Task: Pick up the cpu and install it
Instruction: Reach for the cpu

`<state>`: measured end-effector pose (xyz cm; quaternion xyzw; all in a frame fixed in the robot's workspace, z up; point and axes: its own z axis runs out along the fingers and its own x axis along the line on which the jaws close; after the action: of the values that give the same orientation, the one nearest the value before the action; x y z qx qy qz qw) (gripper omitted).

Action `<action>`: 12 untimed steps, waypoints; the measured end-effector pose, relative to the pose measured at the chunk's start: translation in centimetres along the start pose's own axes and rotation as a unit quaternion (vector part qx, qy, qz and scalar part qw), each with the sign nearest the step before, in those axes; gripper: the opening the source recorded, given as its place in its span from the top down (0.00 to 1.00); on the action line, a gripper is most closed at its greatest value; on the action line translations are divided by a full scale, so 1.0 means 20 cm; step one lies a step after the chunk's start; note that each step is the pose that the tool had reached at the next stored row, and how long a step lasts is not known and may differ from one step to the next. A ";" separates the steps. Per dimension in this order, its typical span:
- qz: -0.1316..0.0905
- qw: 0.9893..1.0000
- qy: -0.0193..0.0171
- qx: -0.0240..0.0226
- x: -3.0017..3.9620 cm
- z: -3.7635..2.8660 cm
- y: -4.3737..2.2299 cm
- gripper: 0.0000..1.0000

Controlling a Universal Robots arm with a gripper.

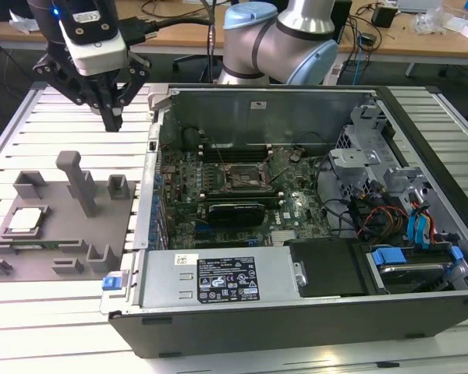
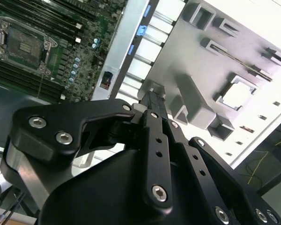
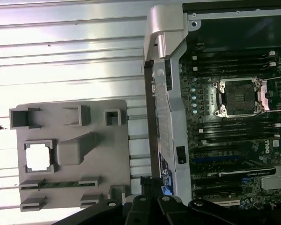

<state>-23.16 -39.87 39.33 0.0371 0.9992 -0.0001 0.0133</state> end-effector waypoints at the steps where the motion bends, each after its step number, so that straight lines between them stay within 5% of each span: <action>1: 0.000 1.000 0.000 0.000 0.009 0.000 -0.001 0.89; 12: 0.000 1.000 0.000 0.000 0.139 -0.004 -0.010 0.89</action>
<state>-25.94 -39.87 39.33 0.0372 0.9992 -0.0001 0.0135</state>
